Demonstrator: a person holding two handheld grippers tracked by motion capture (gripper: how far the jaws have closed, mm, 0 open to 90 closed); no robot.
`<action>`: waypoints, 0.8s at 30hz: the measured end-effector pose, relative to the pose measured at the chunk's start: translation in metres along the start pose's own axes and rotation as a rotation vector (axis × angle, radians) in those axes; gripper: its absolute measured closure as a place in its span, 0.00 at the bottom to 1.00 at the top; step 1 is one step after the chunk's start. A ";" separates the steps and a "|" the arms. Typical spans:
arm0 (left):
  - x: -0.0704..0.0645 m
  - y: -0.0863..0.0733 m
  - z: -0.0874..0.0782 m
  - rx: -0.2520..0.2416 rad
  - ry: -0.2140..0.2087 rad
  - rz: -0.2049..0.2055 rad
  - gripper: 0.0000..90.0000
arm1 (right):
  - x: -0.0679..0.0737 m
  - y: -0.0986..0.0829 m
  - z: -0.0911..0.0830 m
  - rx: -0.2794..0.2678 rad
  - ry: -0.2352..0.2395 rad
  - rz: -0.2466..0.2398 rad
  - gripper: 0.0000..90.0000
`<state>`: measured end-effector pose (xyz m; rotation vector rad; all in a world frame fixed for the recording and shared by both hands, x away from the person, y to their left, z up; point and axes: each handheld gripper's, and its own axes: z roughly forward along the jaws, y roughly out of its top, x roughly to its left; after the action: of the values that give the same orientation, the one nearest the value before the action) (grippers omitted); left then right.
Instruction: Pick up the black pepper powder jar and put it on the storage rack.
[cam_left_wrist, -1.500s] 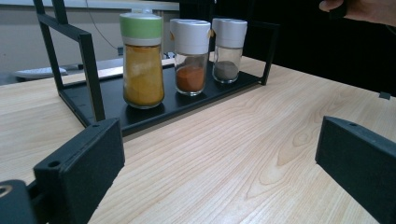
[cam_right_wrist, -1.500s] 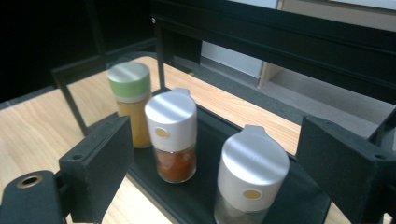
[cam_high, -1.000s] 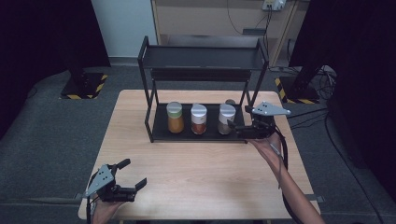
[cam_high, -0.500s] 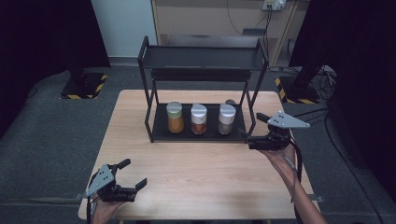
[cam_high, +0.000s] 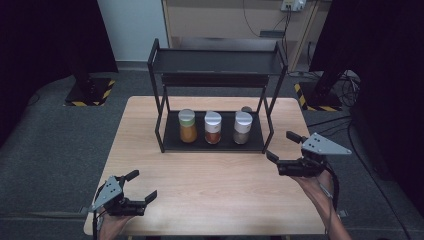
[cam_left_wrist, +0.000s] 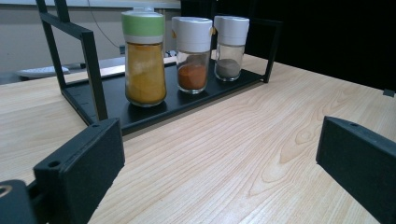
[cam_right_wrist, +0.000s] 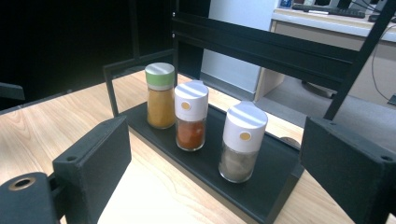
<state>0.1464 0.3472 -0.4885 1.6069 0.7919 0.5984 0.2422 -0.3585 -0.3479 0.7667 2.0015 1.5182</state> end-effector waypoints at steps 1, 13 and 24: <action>0.000 0.000 0.000 -0.001 0.002 -0.001 0.00 | 0.001 -0.001 -0.002 -0.001 0.000 0.001 0.10; 0.000 -0.001 -0.001 -0.004 0.009 -0.002 0.00 | 0.012 -0.024 -0.026 -0.011 -0.008 0.008 0.10; 0.000 -0.001 0.000 -0.005 0.007 -0.006 0.00 | 0.020 -0.053 -0.036 0.018 -0.021 0.044 0.10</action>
<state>0.1459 0.3475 -0.4893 1.5978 0.8002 0.6016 0.1962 -0.3808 -0.3915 0.8355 1.9975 1.5131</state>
